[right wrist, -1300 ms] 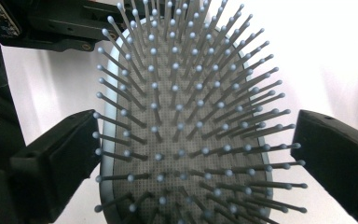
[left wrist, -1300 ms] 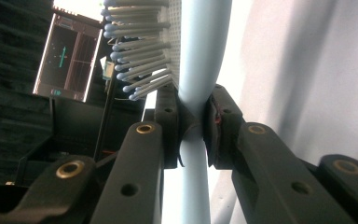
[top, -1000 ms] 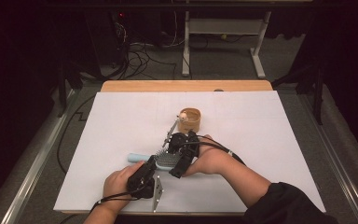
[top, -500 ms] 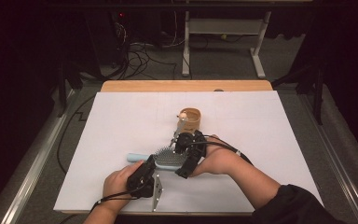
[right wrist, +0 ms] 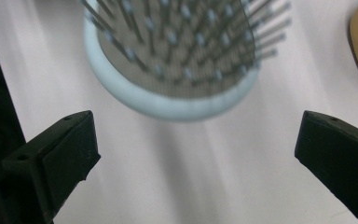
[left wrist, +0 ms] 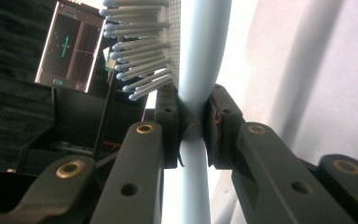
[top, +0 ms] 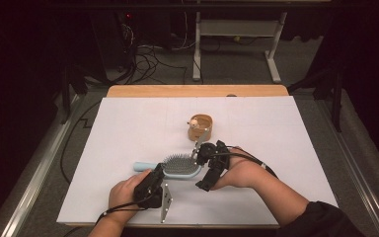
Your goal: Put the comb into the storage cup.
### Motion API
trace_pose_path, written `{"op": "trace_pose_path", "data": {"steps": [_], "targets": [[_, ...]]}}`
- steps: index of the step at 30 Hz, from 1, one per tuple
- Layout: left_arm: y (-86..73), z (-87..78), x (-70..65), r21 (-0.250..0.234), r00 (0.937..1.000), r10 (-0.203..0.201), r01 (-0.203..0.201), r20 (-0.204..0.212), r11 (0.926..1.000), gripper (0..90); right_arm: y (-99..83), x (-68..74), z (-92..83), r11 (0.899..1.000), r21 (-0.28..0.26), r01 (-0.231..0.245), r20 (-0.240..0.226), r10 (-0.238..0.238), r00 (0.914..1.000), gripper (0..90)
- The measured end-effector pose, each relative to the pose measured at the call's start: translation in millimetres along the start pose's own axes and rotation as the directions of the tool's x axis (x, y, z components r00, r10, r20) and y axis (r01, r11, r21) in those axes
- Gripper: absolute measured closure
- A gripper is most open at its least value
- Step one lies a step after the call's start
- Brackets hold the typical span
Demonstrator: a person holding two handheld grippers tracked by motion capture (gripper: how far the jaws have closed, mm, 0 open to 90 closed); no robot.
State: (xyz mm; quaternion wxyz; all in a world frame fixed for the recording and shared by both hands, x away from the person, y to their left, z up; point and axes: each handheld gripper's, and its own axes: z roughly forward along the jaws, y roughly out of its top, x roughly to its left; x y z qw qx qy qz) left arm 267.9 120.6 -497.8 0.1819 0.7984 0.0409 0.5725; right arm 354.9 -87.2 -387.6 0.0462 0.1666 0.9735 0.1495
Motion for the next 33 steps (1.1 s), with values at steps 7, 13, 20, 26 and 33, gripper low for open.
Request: {"op": "trace_pose_path", "data": {"steps": [7, 13, 20, 26, 33], "targets": [[-1.8, 0.0, 1.7, 0.009, 0.9999, -0.016, 0.016, -0.007, 0.9998, 77.6, -15.8, -6.1, 3.8, 1.0, 0.019, -0.019, 0.006, 0.019, 0.9998, 0.1], [-3.0, -0.8, 4.6, 0.003, 0.9989, -0.045, 0.045, -0.012, 0.999, 77.6, -29.8, -10.5, 6.1, 0.999, 0.032, -0.041, 0.021, 0.041, 0.999, 0.2], [-3.7, -1.4, 7.2, 0.001, 0.9969, -0.078, 0.078, -0.014, 0.997, 77.6, -46.2, -15.3, 11.4, 0.997, 0.036, -0.063, 0.038, 0.062, 0.9973, 0.1], [-6.0, -2.1, 12.4, -0.004, 0.9905, -0.137, 0.137, -0.017, 0.9906, 77.6, -60.5, -20.2, 12.7, 0.995, -0.007, -0.095, 0.063, 0.096, 0.9935, 0.2], [-8.1, -1.9, 15.4, -0.002, 0.9856, -0.168, 0.168, -0.02, 0.9858, 77.6, -79.4, -24.3, 11.6, 0.985, -0.101, -0.137, 0.1, 0.147, 0.9841, 0.2]]}}
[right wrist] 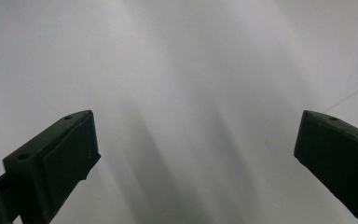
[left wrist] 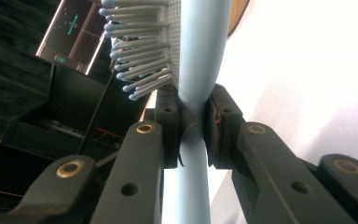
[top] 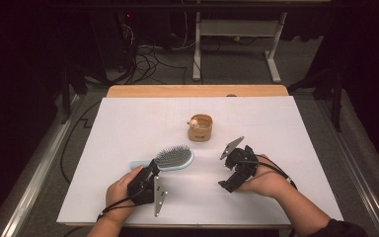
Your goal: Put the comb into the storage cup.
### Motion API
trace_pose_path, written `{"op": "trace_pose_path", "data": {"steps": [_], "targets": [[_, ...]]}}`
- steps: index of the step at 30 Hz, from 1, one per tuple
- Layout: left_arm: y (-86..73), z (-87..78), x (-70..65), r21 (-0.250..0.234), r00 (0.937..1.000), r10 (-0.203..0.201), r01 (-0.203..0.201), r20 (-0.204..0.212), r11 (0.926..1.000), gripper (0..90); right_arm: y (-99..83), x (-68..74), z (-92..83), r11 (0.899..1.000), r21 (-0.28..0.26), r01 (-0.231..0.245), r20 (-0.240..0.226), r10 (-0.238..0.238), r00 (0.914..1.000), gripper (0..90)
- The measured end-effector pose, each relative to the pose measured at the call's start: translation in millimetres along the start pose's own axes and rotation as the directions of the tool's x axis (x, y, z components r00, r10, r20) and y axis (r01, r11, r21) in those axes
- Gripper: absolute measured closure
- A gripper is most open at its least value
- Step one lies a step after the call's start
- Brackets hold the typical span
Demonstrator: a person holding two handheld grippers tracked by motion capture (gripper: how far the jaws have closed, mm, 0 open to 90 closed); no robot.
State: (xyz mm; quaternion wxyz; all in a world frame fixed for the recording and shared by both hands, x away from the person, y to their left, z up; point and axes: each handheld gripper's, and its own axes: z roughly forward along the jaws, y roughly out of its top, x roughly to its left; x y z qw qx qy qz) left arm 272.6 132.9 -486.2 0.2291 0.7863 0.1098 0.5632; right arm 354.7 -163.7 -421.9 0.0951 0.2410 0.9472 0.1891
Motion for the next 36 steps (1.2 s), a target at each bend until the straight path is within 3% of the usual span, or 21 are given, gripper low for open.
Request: {"op": "trace_pose_path", "data": {"steps": [8, 13, 16, 21, 25, 28, 31, 33, 36], "targets": [[-1.9, 0.5, 4.1, -0.004, 0.9983, -0.058, 0.058, 0.002, 0.9983, 77.6, -19.9, -3.1, 3.1, 0.997, -0.076, -0.017, 0.051, 0.021, 0.9985, 0.2], [-2.4, -0.8, 6.6, -0.016, 0.9959, -0.09, 0.09, 0.005, 0.9958, 77.6, -31.6, -4.4, 5.5, 0.988, -0.145, -0.056, 0.054, 0.064, 0.9965, 0.2], [-2.6, -1.3, 9.4, -0.023, 0.992, -0.126, 0.126, 0.007, 0.9917, 77.6, -37.1, -3.5, 6.3, 0.977, -0.194, -0.087, 0.057, 0.1, 0.9934, 0.1], [-4.5, -1.4, 12.3, -0.022, 0.988, -0.154, 0.154, 0.011, 0.9878, 77.6, -43.2, -1.1, 5.8, 0.951, -0.291, -0.106, 0.062, 0.129, 0.9897, 0.2], [-5.5, -2.0, 15.4, -0.033, 0.9803, -0.197, 0.197, 0.013, 0.9798, 77.6, -48.4, -0.9, 6.8, 0.931, -0.341, -0.132, 0.062, 0.162, 0.9849, 0.1], [-7.1, -1.8, 18.1, -0.036, 0.9708, -0.239, 0.239, 0.024, 0.9703, 77.7, -51.9, 0.7, 6.6, 0.913, -0.379, -0.149, 0.062, 0.186, 0.9805, 0.1], [-8.9, -2.0, 21.3, -0.042, 0.9573, -0.287, 0.288, 0.037, 0.9567, 77.6, -56.0, 1.7, 7.7, 0.896, -0.416, -0.157, 0.069, 0.203, 0.9768, 0.1], [-11.4, -2.1, 23.8, -0.053, 0.9414, -0.333, 0.336, 0.053, 0.9404, 77.6, -59.6, 2.6, 8.2, 0.875, -0.453, -0.17, 0.063, 0.222, 0.9731, 0.1], [-14.9, -2.0, 28.0, -0.058, 0.9228, -0.38, 0.384, 0.063, 0.9217, 77.6, -64.9, 3.4, 9.1, 0.848, -0.494, -0.189, 0.048, 0.244, 0.9686, 0.1]]}}
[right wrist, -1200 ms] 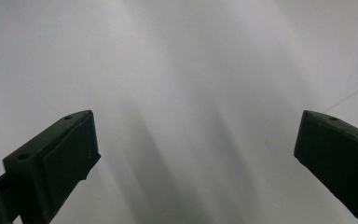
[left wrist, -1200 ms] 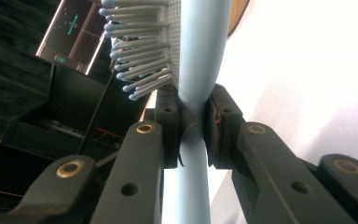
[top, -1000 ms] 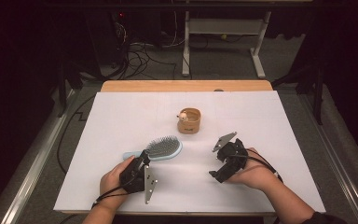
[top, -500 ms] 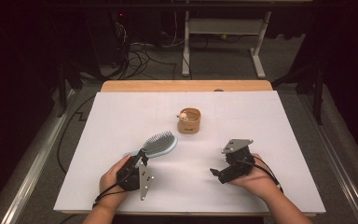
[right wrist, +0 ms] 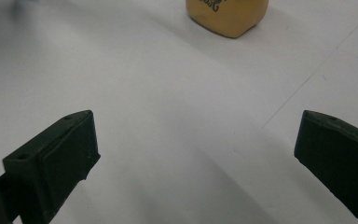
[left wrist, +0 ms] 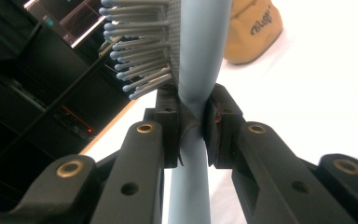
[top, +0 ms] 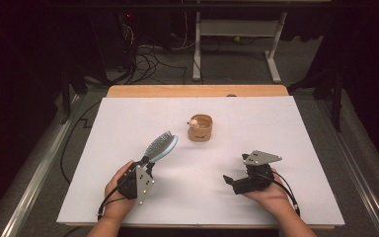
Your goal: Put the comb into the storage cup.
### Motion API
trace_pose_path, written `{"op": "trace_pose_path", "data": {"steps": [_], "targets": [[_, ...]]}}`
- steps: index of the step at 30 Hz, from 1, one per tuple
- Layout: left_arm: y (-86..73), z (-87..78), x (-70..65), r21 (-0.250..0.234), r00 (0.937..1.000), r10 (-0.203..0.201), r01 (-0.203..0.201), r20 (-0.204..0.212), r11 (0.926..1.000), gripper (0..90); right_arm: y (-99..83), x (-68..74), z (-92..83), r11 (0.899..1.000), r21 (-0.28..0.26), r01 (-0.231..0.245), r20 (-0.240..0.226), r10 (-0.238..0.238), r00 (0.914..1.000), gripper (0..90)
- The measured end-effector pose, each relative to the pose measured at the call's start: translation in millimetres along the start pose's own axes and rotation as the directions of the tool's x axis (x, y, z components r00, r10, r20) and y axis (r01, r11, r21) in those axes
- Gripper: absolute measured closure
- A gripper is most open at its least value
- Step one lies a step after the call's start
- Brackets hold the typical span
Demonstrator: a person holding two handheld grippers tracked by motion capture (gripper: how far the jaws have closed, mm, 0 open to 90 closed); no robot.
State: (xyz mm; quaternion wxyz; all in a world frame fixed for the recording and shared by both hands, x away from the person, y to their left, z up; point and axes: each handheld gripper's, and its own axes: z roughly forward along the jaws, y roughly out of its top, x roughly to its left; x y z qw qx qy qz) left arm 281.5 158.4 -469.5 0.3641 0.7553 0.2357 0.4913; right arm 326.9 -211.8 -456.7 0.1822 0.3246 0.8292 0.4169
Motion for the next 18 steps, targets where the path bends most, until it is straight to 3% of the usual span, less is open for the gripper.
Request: {"op": "trace_pose_path", "data": {"steps": [7, 13, 16, 18], "targets": [[-2.5, -1.2, 8.6, -0.016, 0.9951, -0.097, 0.097, 0.018, 0.9951, 77.6, -11.1, -2.7, -7.6, 0.994, -0.11, -0.027, 0.05, 0.032, 0.9982, 0.1], [-5.1, -2.4, 14.5, -0.044, 0.9821, -0.18, 0.183, 0.055, 0.9822, 77.6, -14.2, -5.4, -14.7, 0.983, -0.176, -0.043, 0.081, 0.058, 0.995, 0.1], [-6.4, -2.6, 17.0, -0.052, 0.973, -0.22, 0.224, 0.069, 0.9732, 77.7, -16.9, -6.1, -14.8, 0.98, -0.19, -0.057, 0.087, 0.075, 0.9934, 0.1], [-6.9, -2.7, 17.9, -0.053, 0.9707, -0.23, 0.234, 0.072, 0.9709, 77.7, -18.3, -6.9, -14.9, 0.978, -0.194, -0.07, 0.087, 0.089, 0.9922, 0.1]]}}
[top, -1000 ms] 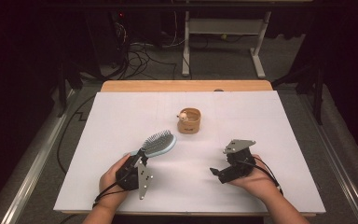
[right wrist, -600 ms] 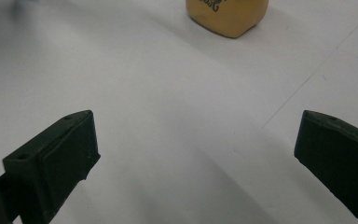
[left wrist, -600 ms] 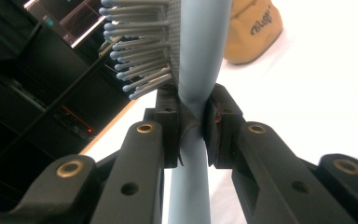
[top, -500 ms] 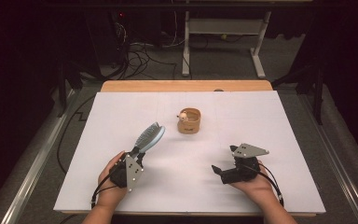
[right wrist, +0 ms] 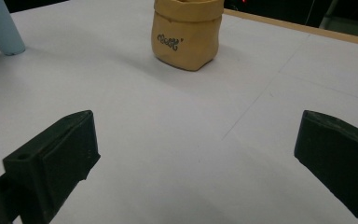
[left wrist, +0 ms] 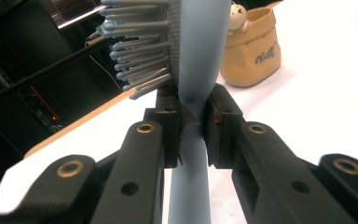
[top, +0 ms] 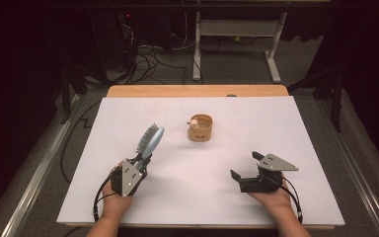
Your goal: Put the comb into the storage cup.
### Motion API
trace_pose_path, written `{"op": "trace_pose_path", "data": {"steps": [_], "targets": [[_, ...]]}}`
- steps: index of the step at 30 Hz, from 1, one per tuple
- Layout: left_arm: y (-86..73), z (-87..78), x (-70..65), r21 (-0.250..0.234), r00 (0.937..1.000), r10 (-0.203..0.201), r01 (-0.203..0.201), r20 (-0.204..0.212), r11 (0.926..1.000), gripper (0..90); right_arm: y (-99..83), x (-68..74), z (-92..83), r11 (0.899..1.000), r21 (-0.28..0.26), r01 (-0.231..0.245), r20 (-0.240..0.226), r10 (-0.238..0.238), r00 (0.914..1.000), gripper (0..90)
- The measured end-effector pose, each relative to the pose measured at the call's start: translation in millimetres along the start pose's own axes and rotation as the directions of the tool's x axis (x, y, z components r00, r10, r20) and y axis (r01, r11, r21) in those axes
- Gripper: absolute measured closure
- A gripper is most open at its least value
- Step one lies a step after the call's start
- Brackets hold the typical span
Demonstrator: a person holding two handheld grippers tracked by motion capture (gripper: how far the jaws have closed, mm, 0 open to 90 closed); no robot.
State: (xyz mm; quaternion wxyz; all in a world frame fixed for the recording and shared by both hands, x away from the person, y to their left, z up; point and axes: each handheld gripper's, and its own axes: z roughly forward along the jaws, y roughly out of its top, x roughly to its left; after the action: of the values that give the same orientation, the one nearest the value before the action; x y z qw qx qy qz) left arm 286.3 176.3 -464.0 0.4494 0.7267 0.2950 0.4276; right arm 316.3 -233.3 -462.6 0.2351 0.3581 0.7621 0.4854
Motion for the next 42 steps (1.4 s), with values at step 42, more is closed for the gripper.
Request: {"op": "trace_pose_path", "data": {"steps": [42], "targets": [[14.1, 4.7, -16.1, -0.038, 0.9703, -0.166, 0.175, 0.176, 0.9838, 77.6, 24.5, 28.7, 10.4, 0.988, -0.152, 0.0, -0.042, -0.006, 0.9991, 0.1]]}}
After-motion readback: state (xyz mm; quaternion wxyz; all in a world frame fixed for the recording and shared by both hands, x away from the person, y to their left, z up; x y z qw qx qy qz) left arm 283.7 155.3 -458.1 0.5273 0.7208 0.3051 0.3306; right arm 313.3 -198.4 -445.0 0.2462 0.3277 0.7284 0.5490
